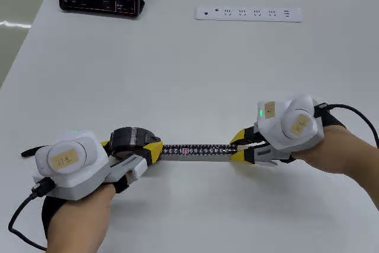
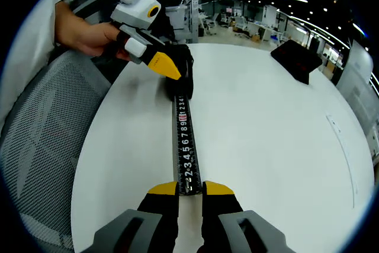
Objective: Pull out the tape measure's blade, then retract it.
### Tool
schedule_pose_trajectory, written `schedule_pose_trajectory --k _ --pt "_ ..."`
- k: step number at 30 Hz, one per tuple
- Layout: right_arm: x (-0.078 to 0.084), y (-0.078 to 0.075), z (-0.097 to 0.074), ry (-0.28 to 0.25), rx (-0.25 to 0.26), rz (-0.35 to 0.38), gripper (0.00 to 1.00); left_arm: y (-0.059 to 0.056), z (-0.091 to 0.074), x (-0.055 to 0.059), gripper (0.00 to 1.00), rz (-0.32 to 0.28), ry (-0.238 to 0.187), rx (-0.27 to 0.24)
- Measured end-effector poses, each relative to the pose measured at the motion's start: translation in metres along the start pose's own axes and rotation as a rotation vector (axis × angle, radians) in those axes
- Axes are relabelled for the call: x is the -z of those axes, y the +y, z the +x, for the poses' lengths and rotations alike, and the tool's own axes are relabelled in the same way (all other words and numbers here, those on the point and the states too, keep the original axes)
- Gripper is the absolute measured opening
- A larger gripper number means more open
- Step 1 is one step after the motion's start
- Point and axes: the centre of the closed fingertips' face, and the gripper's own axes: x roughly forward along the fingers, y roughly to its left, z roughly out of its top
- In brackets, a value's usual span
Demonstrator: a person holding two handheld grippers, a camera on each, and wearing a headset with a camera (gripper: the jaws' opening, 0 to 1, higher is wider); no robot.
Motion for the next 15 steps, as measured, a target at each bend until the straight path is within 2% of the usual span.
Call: schedule_pose_trajectory --k 15 --pt "-0.019 0.003 0.015 -0.035 -0.024 0.0 0.11 -0.001 -0.001 0.0 0.56 -0.008 -0.001 0.006"
